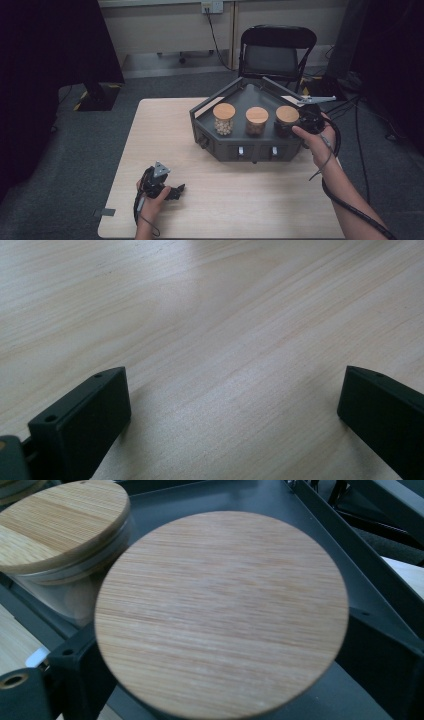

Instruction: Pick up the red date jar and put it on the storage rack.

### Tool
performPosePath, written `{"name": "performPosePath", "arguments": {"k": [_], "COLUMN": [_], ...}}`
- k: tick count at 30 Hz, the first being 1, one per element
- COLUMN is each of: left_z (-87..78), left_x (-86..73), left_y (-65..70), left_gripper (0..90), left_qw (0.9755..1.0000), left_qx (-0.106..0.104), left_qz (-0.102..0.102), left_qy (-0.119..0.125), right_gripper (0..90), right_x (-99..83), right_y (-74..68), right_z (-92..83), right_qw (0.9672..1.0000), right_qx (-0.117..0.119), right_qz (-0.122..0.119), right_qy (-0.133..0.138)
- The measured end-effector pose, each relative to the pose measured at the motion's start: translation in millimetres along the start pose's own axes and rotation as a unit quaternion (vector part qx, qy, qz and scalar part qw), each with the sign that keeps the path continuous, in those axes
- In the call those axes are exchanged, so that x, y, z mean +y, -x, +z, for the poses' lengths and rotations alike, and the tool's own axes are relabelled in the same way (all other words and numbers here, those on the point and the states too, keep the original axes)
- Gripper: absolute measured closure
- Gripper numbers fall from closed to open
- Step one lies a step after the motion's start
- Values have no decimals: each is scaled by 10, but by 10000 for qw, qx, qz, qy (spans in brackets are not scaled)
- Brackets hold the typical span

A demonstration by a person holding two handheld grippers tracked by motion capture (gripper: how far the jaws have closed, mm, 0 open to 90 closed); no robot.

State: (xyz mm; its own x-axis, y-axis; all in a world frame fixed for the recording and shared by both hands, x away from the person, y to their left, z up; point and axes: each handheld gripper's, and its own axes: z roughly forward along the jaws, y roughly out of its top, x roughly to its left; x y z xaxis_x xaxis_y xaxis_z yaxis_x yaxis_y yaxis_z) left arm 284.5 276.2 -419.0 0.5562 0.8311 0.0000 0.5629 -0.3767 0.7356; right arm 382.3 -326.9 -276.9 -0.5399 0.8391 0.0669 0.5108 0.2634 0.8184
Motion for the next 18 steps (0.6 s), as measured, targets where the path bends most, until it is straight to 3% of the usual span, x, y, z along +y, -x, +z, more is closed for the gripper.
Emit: {"name": "performPosePath", "arguments": {"k": [18], "left_z": [0], "left_x": [0], "left_y": [0], "left_gripper": [1], "left_qw": [10000], "left_qx": [-1], "left_qz": [-1], "left_qy": [2], "right_gripper": [10], "right_x": [-62], "right_y": [-135], "right_z": [-70], "right_qw": [9999], "right_qx": [34], "right_qz": [-79], "right_qy": [105]}}
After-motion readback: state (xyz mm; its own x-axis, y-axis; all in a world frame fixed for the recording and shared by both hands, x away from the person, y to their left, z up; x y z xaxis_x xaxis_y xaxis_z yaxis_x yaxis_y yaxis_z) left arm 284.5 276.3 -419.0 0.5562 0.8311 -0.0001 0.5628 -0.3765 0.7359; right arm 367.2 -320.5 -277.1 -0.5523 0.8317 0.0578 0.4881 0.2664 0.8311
